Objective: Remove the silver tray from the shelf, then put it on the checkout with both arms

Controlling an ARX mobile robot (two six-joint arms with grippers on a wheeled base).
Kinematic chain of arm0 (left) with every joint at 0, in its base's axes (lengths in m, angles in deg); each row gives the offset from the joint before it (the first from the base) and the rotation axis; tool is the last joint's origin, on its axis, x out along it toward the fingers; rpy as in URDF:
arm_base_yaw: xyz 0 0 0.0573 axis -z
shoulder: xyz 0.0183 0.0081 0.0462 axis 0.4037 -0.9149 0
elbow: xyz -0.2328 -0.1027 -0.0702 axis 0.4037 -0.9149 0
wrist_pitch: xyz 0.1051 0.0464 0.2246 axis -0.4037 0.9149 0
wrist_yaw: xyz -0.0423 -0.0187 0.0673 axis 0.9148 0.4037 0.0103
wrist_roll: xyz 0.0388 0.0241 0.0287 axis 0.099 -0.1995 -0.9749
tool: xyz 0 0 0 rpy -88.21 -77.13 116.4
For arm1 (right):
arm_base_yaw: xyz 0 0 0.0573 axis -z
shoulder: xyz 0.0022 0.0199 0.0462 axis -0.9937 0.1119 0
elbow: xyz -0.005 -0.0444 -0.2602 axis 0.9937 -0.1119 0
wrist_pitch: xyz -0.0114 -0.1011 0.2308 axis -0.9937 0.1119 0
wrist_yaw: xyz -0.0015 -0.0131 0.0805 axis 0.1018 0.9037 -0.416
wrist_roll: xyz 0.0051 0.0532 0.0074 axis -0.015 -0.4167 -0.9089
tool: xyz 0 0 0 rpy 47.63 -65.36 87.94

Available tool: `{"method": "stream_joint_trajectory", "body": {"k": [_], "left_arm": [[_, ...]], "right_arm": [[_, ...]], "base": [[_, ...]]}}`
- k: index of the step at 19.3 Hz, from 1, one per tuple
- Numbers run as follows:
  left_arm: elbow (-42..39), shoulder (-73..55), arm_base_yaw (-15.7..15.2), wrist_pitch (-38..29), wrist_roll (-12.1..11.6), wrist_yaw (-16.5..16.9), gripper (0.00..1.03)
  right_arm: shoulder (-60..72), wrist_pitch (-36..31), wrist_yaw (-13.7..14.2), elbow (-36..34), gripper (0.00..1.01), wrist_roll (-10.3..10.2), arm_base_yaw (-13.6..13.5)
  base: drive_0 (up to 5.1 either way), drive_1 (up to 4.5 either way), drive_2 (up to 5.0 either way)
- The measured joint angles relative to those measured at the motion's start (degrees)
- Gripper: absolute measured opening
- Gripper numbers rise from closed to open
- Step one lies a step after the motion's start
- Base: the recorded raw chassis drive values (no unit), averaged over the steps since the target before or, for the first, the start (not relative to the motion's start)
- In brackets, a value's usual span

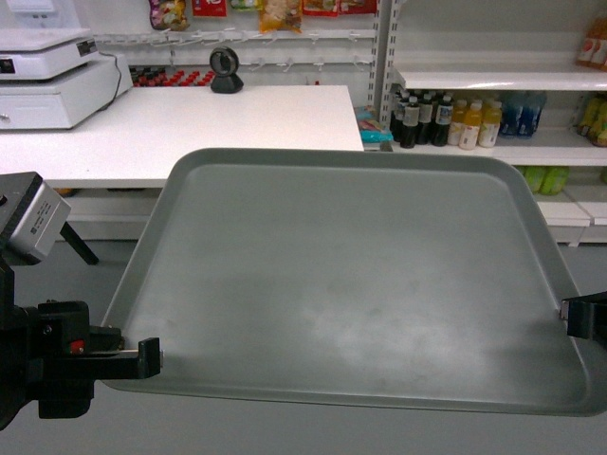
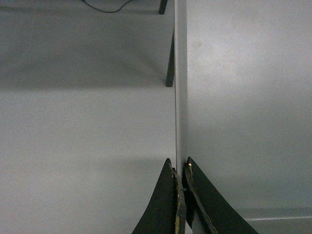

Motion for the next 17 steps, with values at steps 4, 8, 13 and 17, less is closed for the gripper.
{"method": "stream_joint_trajectory", "body": {"k": [4,8,13,17], "left_arm": [[0.0,0.0,0.0,-0.1,0.0,0.0,0.03],[0.0,0.0,0.0,-0.1,0.0,0.0,0.03],[0.0,0.0,0.0,-0.3,-0.1,0.0,0.03],[0.0,0.0,-0.4,0.1,-0.2,0.0,0.03]], "right_arm": [[0.0,-0.1,0.0,0.0,0.02,0.0,0.0],[0.0,0.0,0.0,0.0,0.02,0.0,0.0],[0.0,-0.3,0.0,0.1,0.02,0.0,0.0],[0.0,-0.3,0.0,0.1,0.02,0.0,-0.1]], "base": [[-5.0,2.64,2.1],[-4.8,3.45,1.3],[-4.9,3.45,1.3],[-2.3,1.99,0.4]]}}
